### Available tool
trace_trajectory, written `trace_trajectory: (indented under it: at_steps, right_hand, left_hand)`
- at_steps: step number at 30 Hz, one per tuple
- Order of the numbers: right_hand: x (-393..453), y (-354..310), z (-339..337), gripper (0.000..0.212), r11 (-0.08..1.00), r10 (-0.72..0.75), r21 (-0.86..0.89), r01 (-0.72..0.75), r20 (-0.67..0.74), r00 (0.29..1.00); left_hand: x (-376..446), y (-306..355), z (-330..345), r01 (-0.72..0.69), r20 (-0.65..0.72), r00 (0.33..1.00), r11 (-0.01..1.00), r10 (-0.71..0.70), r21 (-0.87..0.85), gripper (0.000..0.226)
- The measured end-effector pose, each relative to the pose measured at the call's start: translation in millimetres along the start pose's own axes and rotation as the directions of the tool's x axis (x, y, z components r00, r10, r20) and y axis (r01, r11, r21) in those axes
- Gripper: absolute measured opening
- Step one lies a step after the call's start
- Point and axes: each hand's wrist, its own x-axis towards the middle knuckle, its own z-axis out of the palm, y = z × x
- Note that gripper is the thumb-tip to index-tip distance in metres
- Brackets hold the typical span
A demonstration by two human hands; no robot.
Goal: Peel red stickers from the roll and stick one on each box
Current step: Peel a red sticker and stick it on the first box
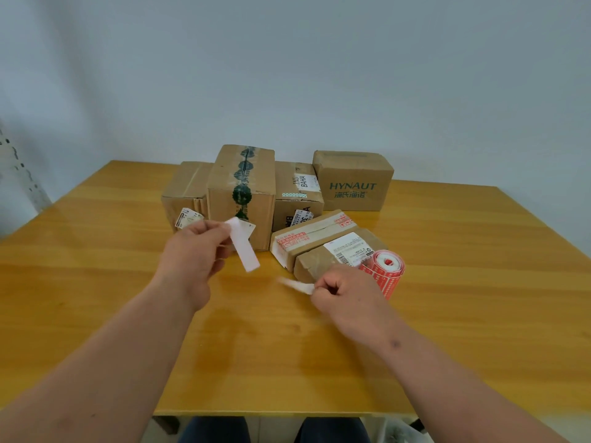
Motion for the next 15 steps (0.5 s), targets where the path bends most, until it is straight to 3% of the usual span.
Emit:
trace_trajectory:
  at_steps: [3,5,10,13,15]
  right_hand:
    - [3.1,2.9,5.2,0.019,0.996,0.091,0.002,-0.091,0.012,0.996]
    - [7.0,0.5,8.2,0.022,0.993,0.118,0.01,-0.118,0.056,0.991]
    - [19.9,-19.9,16.9,0.036,0.994,0.061,-0.099,-0.049,0.123,0.991]
    - [26.9,-24.1,15.9,0.007,0.998,0.028,-0.067,-0.02,0.116,0.993]
    - [28.4,-22.5,11.8,0.037,0.997,0.018,-0.081,-0.005,0.161,0.987]
  left_hand:
    - [6.2,4.9,-12.6,-0.03,-0.113,0.993,0.993,0.017,-0.112,0.015]
    - [5.9,6.8,-15.4,-0.074,-0.117,0.991,0.991,0.062,-0.108,0.015]
    - [-4.0,7.7,-4.1,-0.172,0.041,0.984,0.984,0.174,-0.045,0.01]
    - [-7.9,6.1,0.6,-0.204,0.136,0.969,0.979,0.205,-0.016,0.01]
    - [-9.1,4.6,3.2,-0.219,0.204,0.955,0.976,0.217,-0.014,0.01]
